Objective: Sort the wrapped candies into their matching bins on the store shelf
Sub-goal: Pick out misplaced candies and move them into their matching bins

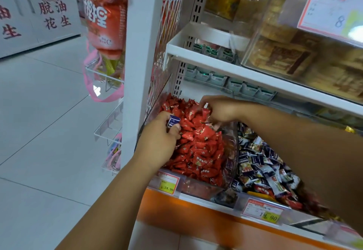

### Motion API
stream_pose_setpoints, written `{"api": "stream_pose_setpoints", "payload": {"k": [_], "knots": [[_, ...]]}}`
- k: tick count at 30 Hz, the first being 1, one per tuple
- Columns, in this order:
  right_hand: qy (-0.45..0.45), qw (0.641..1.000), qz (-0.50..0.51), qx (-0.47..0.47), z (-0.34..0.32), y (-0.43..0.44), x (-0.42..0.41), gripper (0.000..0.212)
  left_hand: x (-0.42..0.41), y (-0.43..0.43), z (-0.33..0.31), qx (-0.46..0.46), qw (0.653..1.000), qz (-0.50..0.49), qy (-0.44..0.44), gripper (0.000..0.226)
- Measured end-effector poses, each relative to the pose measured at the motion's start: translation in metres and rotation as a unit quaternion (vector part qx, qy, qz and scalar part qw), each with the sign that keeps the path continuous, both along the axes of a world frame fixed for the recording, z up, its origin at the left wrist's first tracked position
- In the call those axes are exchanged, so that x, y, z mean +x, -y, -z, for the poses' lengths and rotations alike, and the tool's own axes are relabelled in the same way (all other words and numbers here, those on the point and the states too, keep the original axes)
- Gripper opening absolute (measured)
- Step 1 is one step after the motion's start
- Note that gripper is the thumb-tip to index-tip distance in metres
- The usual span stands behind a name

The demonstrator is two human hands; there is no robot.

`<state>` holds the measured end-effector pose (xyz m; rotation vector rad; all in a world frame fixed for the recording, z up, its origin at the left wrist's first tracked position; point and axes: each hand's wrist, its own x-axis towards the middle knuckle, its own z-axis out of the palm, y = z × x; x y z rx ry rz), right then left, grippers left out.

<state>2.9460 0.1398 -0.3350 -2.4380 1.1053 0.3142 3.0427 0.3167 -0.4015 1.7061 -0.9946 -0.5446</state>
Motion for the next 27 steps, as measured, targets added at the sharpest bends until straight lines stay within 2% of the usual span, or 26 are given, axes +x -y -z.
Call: {"api": "stream_pose_setpoints", "payload": {"k": [3, 5, 7, 10, 12, 15, 18, 21, 24, 27], "knots": [[0.111, 0.987, 0.056, 0.101, -0.015, -0.011, -0.008, 0.063, -0.004, -0.002, -0.003, -0.002, 1.000, 0.014, -0.021, 0.014], [0.161, 0.975, 0.072, 0.136, -0.019, -0.015, -0.014, 0.072, -0.006, -0.004, -0.006, -0.001, 0.999, 0.021, -0.039, 0.016], [0.186, 0.971, 0.072, 0.128, -0.022, -0.015, -0.020, 0.062, -0.007, -0.005, -0.008, 0.005, 0.998, 0.022, -0.051, 0.011], [0.138, 0.989, 0.038, 0.024, -0.028, -0.013, -0.027, 0.031, -0.007, -0.007, -0.009, 0.023, 0.999, 0.019, -0.045, 0.010], [0.092, 0.995, 0.017, -0.027, -0.029, -0.011, -0.029, 0.022, -0.007, -0.008, -0.010, 0.025, 0.999, 0.019, -0.043, 0.009], [0.039, 0.999, -0.011, -0.030, -0.023, -0.015, -0.024, 0.020, -0.009, -0.007, -0.012, 0.026, 0.998, 0.016, -0.050, 0.009], [-0.028, 0.998, -0.059, -0.002, -0.007, -0.023, -0.010, 0.029, -0.007, -0.007, -0.012, 0.031, 0.999, 0.004, -0.039, 0.010], [-0.075, 0.990, -0.100, -0.058, 0.006, -0.028, -0.001, 0.033, -0.005, -0.007, -0.011, 0.034, 0.999, 0.001, -0.034, 0.011], [-0.047, 0.988, -0.100, -0.106, 0.011, -0.030, -0.004, 0.028, -0.004, -0.007, -0.008, 0.029, 0.998, 0.000, -0.048, 0.009], [0.059, 0.992, -0.048, -0.104, 0.010, -0.028, -0.013, 0.026, -0.003, -0.006, -0.009, 0.017, 0.996, -0.001, -0.083, 0.009]]}}
